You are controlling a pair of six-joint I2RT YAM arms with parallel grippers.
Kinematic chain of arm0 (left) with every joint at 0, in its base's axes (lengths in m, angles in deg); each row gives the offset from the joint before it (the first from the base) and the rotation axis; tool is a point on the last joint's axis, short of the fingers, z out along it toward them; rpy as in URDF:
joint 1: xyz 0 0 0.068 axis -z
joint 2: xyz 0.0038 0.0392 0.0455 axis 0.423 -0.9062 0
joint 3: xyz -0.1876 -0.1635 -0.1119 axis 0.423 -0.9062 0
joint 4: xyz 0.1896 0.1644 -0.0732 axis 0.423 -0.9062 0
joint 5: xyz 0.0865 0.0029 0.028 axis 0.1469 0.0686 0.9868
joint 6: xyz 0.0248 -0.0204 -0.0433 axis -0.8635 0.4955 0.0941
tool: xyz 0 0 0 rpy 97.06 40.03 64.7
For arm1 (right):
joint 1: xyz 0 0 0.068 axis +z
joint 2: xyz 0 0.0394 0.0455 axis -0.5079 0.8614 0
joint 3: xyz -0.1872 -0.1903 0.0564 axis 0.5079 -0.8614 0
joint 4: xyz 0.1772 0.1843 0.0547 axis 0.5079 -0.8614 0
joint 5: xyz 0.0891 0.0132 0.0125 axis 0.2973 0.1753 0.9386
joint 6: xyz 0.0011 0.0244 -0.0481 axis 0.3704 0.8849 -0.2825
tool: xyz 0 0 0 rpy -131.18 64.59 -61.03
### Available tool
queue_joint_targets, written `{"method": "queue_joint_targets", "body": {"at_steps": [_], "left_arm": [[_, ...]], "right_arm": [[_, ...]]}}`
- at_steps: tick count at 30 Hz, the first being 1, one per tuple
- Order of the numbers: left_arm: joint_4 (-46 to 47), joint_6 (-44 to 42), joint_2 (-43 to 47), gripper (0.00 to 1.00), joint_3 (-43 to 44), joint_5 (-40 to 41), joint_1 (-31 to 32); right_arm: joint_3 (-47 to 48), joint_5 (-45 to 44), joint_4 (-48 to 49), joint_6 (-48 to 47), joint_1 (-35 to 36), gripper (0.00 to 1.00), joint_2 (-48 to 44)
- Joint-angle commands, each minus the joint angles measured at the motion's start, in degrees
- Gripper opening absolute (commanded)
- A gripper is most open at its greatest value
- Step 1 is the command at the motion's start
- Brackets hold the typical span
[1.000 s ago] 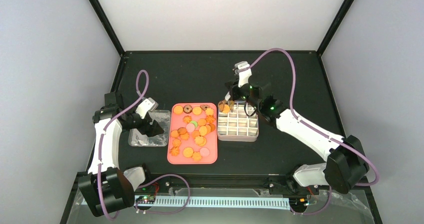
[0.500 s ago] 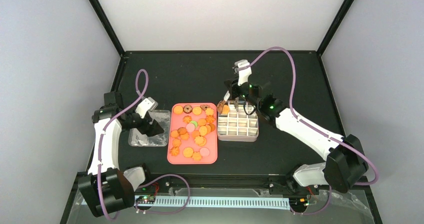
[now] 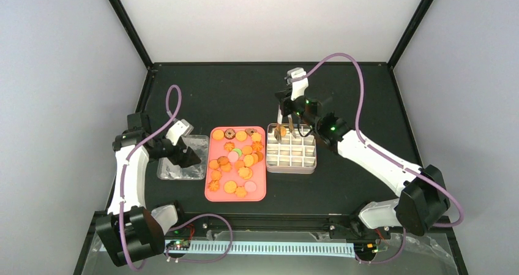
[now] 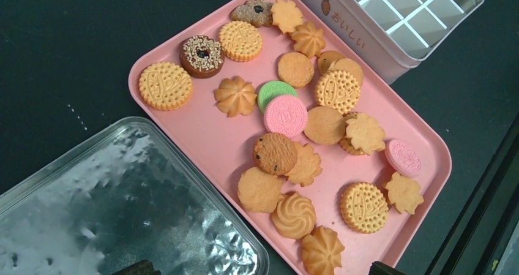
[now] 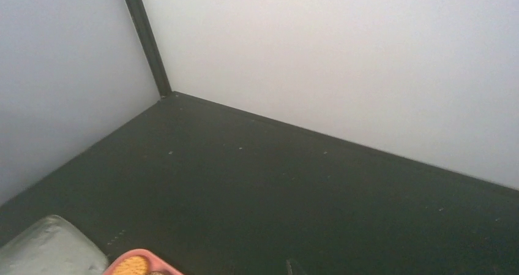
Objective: Pack the cookies
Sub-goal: Pass from the right arm to the left
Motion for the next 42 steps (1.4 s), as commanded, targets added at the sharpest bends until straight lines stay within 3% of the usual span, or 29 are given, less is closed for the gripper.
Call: {"method": "queue_joint_targets", "body": {"at_steps": [1, 8, 16, 20, 24, 31, 37, 42], "left_arm": [[-0.75, -2.11, 0.61, 0.92, 1.60, -2.65, -0.14], [-2.77, -3.83, 0.94, 0.92, 3.32, -6.85, -0.11], [-3.52, -5.44, 1.03, 0.90, 5.06, -12.73, 1.50], [-1.98, -1.88, -0.40, 0.90, 8.26, -16.39, 6.82], [2.48, 4.87, -1.18, 0.92, 10.47, -17.93, 16.32], [6.89, 12.65, -3.45, 0.96, 13.64, -22.85, 28.60], [4.59, 11.42, -4.45, 0.95, 14.58, -25.91, 32.29], [3.08, 10.85, -5.56, 0.88, 14.47, -25.79, 35.04]], "right_arm": [[0.17, -1.89, -0.98, -0.04, 0.28, 0.07, -0.90], [4.58, -0.92, -6.32, -1.66, 0.28, 0.04, -2.76], [2.43, 0.30, -5.71, 0.72, 0.28, 0.01, -8.81], [2.78, 4.93, -5.81, 2.86, 0.24, 0.01, -11.36], [3.51, 12.80, -4.44, 6.51, 0.26, 0.01, -14.29], [3.21, 27.68, 3.50, 16.74, 0.37, 0.01, -15.45], [1.69, 34.78, 10.67, 23.16, 0.70, 0.01, -14.11], [1.12, 35.55, 13.10, 24.77, 1.20, 0.01, -13.05]]}}
